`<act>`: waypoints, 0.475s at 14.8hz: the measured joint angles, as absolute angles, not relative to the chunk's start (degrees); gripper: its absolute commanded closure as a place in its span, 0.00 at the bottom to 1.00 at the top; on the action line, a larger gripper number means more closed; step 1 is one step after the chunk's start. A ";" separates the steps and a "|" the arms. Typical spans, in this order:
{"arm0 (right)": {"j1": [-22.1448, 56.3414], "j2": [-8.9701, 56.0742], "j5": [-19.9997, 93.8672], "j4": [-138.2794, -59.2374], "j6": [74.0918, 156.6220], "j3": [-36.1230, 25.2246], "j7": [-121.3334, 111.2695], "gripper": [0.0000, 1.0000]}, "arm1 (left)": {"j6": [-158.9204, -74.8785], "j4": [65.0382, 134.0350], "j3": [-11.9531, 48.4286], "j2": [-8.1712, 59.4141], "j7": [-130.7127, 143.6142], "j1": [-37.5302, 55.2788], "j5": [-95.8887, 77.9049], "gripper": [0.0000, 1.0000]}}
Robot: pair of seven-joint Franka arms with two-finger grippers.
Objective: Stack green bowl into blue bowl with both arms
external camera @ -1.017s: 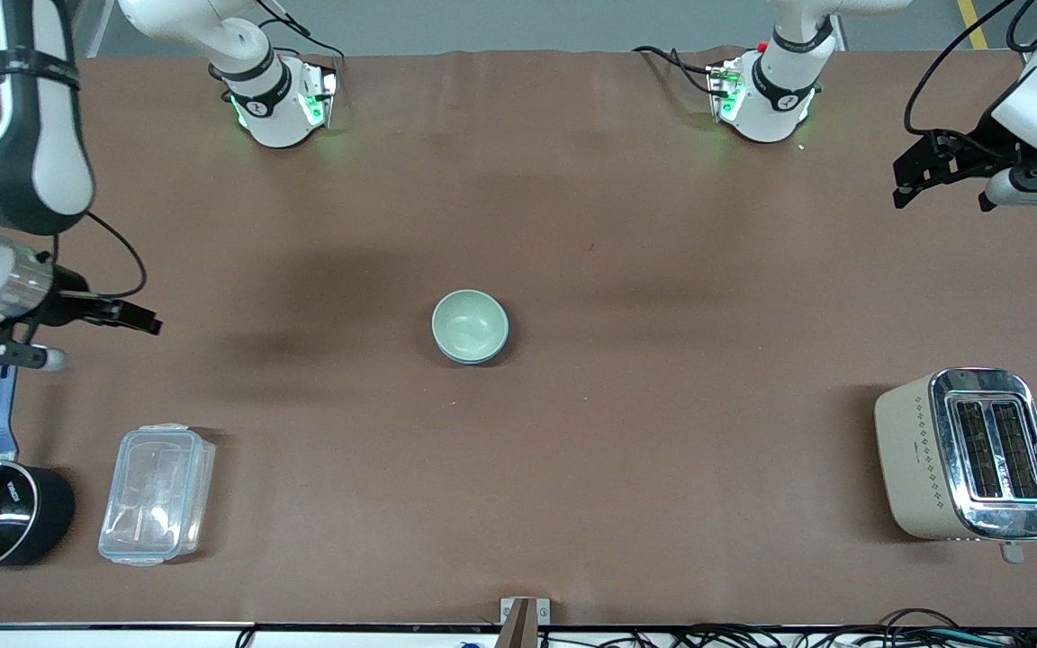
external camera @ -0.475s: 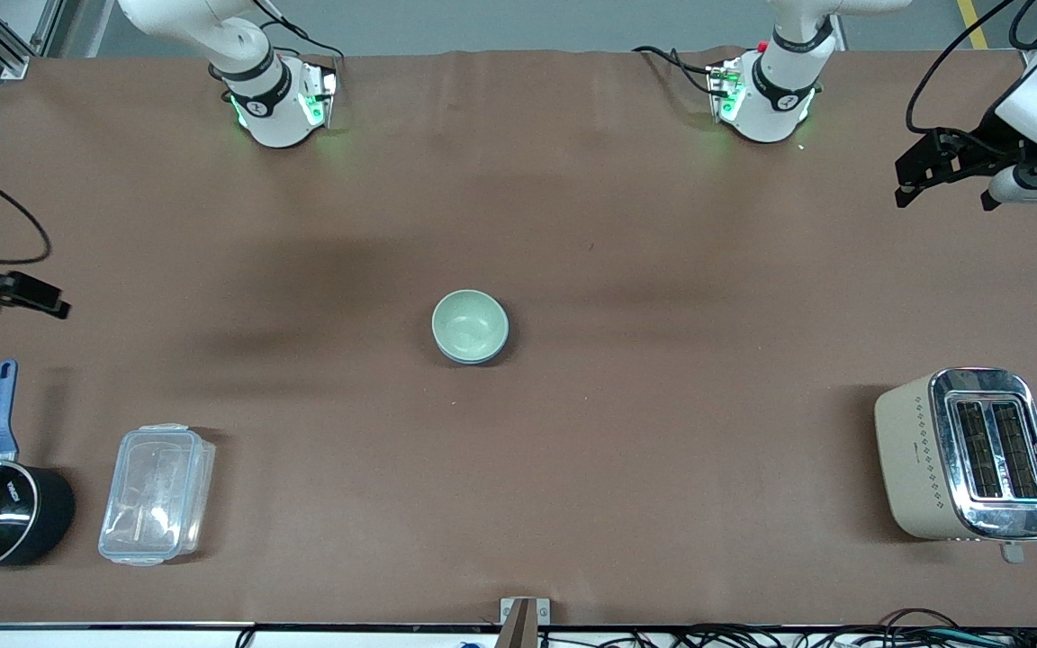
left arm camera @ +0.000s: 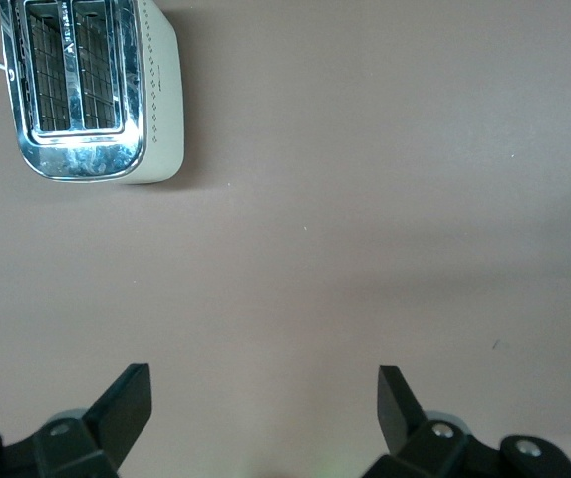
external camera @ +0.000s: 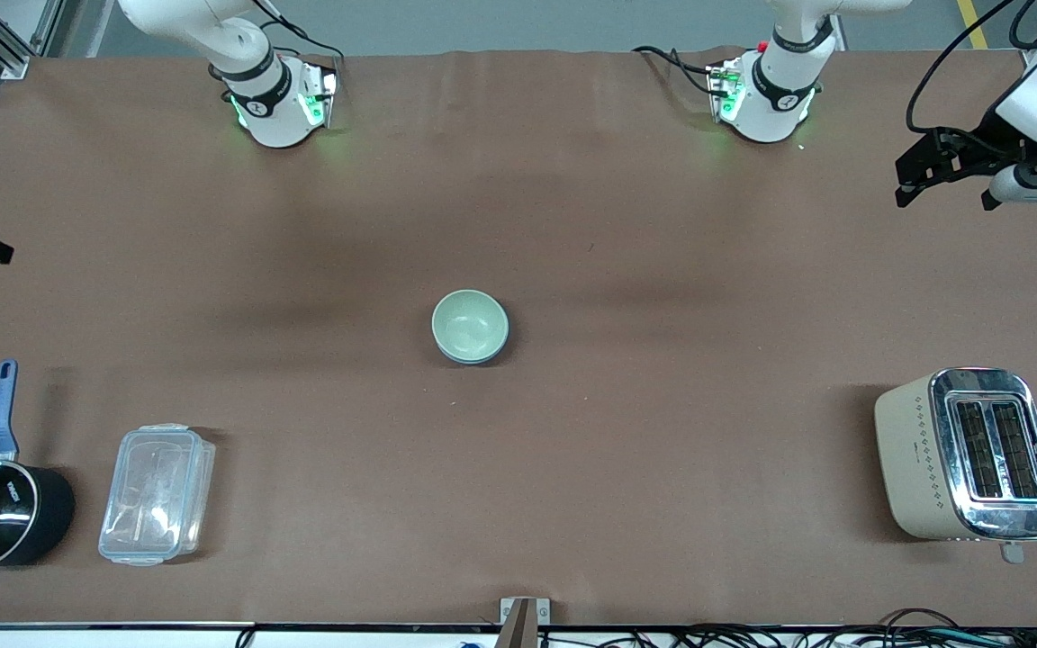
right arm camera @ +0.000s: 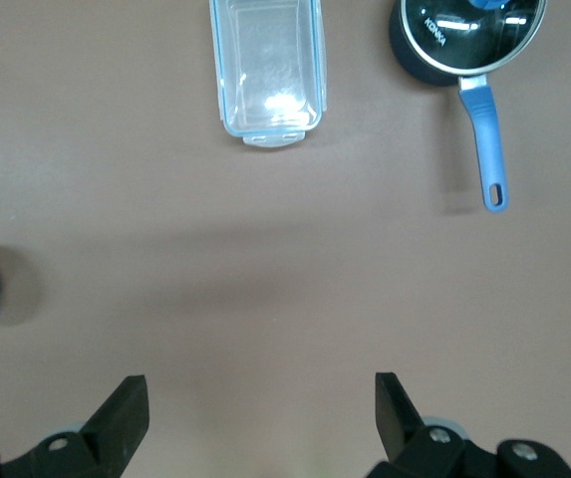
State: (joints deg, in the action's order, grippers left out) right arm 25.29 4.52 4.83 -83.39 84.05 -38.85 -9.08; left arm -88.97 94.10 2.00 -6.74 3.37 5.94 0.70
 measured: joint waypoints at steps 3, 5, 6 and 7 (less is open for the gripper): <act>23.46 1.14 1.06 -83.36 81.76 -36.26 -8.49 0.00 | -88.96 94.09 2.08 -6.74 3.38 5.97 0.70 0.00; 16.22 0.01 0.28 -83.21 81.70 -27.99 -8.09 0.00 | -88.95 94.09 2.10 -6.74 3.38 5.99 0.70 0.00; 11.39 -0.12 0.15 -83.01 81.71 -22.79 -7.93 0.00 | -88.95 94.09 2.11 -6.74 3.38 6.00 0.70 0.00; 6.75 -0.13 0.09 -82.89 81.71 -17.94 -7.79 0.00 | -88.95 94.09 2.12 -6.74 3.38 6.00 0.70 0.00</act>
